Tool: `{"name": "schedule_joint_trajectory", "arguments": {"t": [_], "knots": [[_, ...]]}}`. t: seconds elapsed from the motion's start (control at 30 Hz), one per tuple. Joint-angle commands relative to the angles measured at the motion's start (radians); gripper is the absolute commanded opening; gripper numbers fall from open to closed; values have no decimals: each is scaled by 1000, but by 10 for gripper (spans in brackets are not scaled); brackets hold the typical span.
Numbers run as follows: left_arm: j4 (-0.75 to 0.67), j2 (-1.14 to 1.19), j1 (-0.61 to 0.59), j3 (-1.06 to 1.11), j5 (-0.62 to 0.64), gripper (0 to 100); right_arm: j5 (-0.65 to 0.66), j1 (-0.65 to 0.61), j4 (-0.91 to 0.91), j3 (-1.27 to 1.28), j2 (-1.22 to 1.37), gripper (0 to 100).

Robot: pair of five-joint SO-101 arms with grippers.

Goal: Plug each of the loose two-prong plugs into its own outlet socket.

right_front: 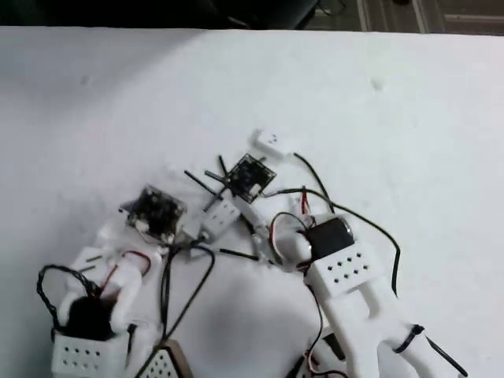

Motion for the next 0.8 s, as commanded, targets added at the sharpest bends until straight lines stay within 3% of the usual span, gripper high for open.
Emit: {"name": "schedule_joint_trajectory", "arguments": {"t": [0.0, 0.47, 0.77], "knots": [[-40, 311, -16, -198, -2, 150, -8, 12, -16, -6, 1, 19], [-199, 1179, -36, -486, 46, 242, -8, 7, -15, 21, 1, 19], [-98, 1389, 81, -583, 61, 242, -8, 7, -13, 21, 1, 19]]}}
